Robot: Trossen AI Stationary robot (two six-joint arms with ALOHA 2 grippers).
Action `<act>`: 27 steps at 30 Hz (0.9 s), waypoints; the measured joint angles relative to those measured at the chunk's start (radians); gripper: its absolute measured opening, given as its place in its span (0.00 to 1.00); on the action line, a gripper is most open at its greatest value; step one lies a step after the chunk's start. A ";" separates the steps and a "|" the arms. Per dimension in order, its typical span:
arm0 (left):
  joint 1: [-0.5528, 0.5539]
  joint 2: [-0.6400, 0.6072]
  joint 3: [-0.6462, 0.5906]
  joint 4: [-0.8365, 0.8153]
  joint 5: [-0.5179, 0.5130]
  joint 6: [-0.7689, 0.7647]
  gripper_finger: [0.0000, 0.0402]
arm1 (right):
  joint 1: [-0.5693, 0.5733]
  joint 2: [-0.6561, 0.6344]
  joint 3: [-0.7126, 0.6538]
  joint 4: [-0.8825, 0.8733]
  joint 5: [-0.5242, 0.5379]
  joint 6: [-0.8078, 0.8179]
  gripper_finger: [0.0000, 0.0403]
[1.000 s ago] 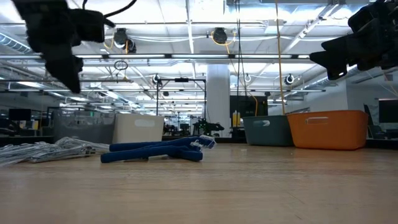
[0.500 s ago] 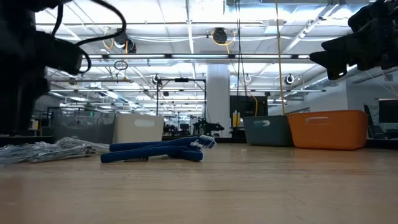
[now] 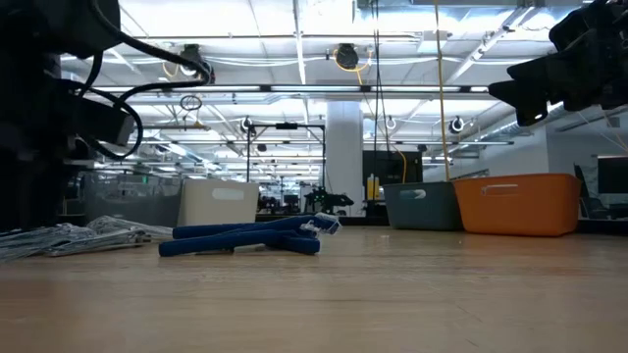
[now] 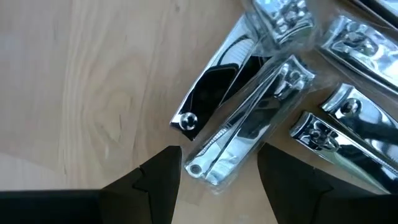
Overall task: Pick & Place Travel size toiletries
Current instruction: Put the silver nail cutter into the black bin
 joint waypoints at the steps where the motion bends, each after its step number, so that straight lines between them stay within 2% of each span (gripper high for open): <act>1: 0.003 0.003 -0.001 0.010 -0.002 0.015 0.53 | 0.000 0.000 0.000 0.000 0.000 0.000 0.49; 12: 0.077 0.009 -0.004 0.233 -0.045 0.141 0.53 | 0.000 0.000 0.000 0.000 0.000 0.000 0.48; 16: 0.103 0.008 -0.004 0.208 -0.021 0.150 0.53 | 0.000 0.000 0.000 0.000 0.000 0.000 0.48; 27: 0.113 0.006 -0.002 0.138 0.053 0.053 0.53 | 0.000 0.000 0.000 0.000 0.000 0.000 0.48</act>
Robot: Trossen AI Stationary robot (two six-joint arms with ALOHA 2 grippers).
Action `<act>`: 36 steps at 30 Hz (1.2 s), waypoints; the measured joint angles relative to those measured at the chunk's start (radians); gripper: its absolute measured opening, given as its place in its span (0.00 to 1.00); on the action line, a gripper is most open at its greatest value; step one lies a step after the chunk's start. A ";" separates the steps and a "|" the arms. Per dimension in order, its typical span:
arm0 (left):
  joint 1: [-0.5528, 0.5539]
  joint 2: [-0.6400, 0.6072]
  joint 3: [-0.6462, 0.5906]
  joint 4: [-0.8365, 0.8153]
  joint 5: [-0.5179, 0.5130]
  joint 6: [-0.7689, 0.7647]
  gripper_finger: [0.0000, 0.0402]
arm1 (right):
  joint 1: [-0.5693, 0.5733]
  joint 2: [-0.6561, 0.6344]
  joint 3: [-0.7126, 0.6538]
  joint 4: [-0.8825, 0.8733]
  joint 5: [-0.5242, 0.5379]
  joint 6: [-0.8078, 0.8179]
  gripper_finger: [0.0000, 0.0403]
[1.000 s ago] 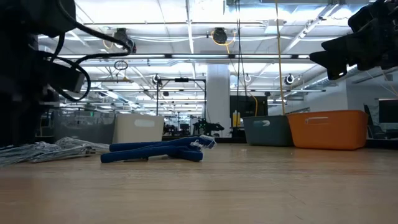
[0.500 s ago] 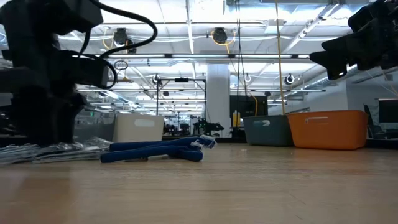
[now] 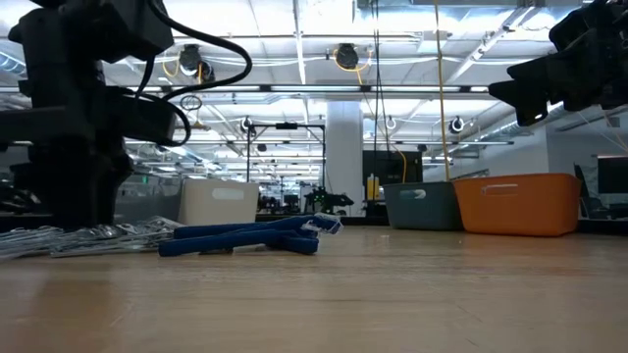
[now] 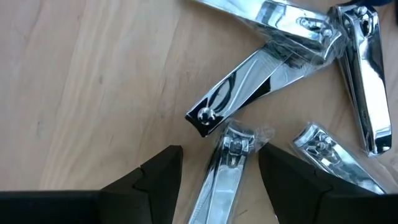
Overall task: Pick & Place Travel size toiletries
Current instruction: Put the silver nail cutter into the black bin
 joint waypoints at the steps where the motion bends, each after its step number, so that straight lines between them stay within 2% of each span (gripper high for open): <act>1: 0.000 0.000 0.000 -0.003 0.005 -0.003 0.53 | 0.000 0.000 0.000 0.000 0.000 0.000 0.49; 10: -0.002 -0.001 0.001 -0.069 0.069 -0.052 0.53 | 0.000 0.000 0.000 0.000 0.000 0.000 0.49; 18: -0.003 0.000 0.000 -0.033 0.060 -0.058 0.53 | 0.000 0.000 0.000 0.000 0.000 0.000 0.48; 28: -0.003 0.000 -0.001 -0.021 0.053 0.003 0.53 | 0.000 0.000 0.000 0.000 0.000 0.000 0.48; 32: -0.002 0.000 -0.001 -0.022 0.047 0.017 0.48 | 0.000 0.000 0.000 0.000 0.000 0.000 0.48; 36: 0.001 0.000 -0.002 -0.025 0.035 0.018 0.37 | 0.000 0.000 0.000 0.000 0.000 0.000 0.48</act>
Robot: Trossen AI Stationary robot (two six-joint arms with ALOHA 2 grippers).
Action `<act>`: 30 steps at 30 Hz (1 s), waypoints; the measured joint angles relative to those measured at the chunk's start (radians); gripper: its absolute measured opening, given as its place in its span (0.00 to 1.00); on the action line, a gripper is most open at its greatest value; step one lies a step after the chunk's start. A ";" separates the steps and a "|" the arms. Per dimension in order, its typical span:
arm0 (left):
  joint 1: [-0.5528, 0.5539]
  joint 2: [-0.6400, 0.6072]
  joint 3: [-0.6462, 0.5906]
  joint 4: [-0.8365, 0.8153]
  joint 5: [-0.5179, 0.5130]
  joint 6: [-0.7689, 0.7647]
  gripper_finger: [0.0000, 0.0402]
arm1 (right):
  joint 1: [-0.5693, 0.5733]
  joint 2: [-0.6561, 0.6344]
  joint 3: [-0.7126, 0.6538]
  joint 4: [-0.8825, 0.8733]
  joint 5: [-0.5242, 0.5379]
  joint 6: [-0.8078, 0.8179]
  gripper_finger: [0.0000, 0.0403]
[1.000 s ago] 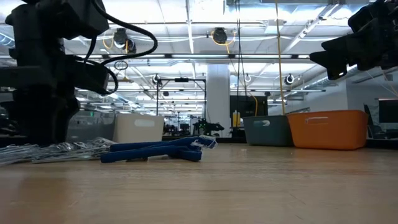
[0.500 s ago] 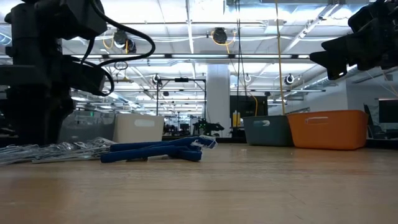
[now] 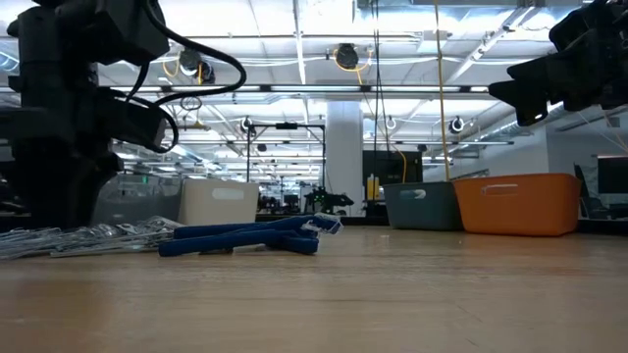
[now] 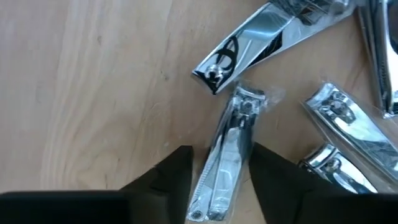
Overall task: Pick & Place Travel size toiletries
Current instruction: Put the silver nail cutter into the black bin
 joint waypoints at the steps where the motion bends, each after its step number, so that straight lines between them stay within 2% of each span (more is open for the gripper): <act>1: 0.000 0.000 0.000 0.000 -0.007 0.000 0.34 | 0.000 0.000 0.000 0.000 0.000 0.000 0.48; 6: -0.002 0.000 0.000 0.005 -0.015 0.000 0.22 | 0.000 0.000 0.000 0.000 0.000 0.000 0.49; 11: -0.002 0.000 0.001 0.006 -0.015 0.005 0.15 | 0.000 0.000 0.000 0.000 0.000 0.000 0.49; 23: 0.001 -0.042 -0.005 -0.002 -0.025 0.009 0.13 | 0.000 0.000 0.000 0.000 0.000 0.000 0.48; 30: 0.003 -0.176 -0.004 -0.008 -0.146 0.018 0.13 | 0.000 0.000 0.000 0.000 0.000 0.000 0.48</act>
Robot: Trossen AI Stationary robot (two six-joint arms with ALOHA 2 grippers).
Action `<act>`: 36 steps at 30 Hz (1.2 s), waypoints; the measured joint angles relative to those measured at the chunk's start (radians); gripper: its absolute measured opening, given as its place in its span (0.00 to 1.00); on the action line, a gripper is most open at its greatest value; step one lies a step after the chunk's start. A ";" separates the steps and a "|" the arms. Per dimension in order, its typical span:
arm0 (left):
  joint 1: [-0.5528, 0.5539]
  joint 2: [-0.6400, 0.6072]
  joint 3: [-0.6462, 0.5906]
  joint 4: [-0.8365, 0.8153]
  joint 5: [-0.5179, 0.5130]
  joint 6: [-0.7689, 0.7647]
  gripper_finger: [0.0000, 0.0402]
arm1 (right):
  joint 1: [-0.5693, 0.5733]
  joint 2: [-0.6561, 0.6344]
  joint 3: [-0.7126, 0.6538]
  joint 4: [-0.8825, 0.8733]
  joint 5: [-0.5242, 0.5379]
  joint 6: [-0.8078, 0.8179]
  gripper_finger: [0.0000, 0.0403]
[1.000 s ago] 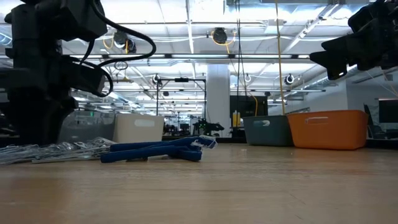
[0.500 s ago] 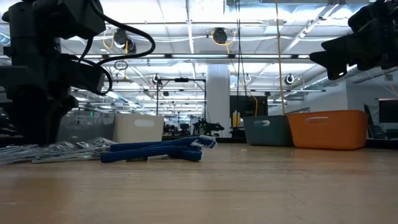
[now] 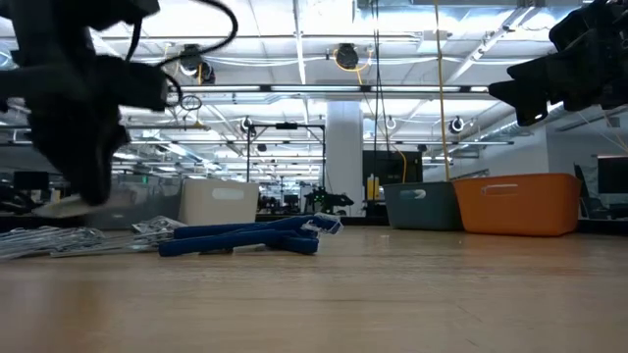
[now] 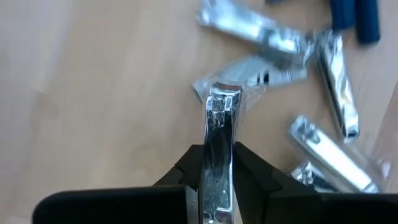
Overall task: Pick & Place Travel size toiletries
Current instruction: Put the silver nail cutter into the black bin
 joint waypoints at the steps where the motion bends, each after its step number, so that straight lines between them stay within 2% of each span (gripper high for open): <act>1: 0.003 -0.020 0.000 0.000 -0.022 0.000 0.13 | 0.000 0.000 0.000 0.000 0.000 0.000 0.48; 11: 0.110 -0.228 0.002 -0.001 -0.310 -0.074 0.13 | 0.000 0.000 0.000 0.000 0.000 0.000 0.49; 19: 0.289 -0.349 0.004 -0.047 -0.405 -0.054 0.13 | 0.000 0.000 0.000 0.000 0.000 0.000 0.49; 24: 0.423 -0.393 0.004 -0.128 -0.494 -0.106 0.13 | 0.000 0.000 0.000 0.000 0.000 0.000 0.49; 36: 0.718 -0.382 0.004 -0.291 -0.497 -0.230 0.13 | 0.000 0.000 0.000 0.000 0.000 0.000 0.48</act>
